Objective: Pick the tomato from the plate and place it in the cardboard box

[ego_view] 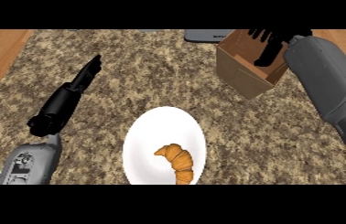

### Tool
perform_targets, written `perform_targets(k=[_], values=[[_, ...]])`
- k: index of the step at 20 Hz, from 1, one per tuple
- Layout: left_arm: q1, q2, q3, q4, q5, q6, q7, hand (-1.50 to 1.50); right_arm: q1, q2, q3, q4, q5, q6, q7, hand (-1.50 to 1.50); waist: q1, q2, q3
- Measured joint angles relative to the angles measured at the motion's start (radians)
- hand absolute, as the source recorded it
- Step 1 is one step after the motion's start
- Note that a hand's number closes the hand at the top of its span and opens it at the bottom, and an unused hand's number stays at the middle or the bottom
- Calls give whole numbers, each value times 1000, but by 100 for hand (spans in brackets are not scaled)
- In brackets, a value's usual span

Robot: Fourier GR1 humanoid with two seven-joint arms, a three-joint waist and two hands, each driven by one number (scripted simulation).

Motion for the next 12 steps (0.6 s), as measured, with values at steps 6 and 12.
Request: perform_targets(k=[6,12], values=[[13,-4,-3,-11,-5,2,-2,0,15,12,-149,-40,-128,-109,-164,-150,-2,-2,2],[18,-6,0,-17,-5,4,2,0,28,37,-427,-57,-383,-226,-229,-150,-8,-2,3]])
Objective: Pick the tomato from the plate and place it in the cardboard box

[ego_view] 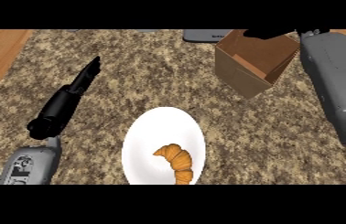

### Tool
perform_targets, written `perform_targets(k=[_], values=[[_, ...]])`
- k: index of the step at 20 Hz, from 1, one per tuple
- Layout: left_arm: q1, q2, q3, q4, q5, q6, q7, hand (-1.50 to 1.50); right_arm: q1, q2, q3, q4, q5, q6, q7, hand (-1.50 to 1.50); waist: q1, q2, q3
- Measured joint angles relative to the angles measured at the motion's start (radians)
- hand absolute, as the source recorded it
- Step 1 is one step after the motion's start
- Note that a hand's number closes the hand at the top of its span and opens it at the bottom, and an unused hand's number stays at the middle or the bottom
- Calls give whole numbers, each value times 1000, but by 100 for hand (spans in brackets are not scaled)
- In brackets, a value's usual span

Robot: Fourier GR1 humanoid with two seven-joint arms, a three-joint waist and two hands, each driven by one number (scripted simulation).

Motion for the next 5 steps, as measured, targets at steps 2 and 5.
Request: perform_targets(k=[2,5], values=[[-5,-3,1,-7,2,2,13,0,7,-14,-69,10,-58,-20,-8,-150,2,1,0],[-12,-4,0,-5,1,-1,12,0,22,-48,-142,39,-116,-26,-44,-150,7,4,-1]])
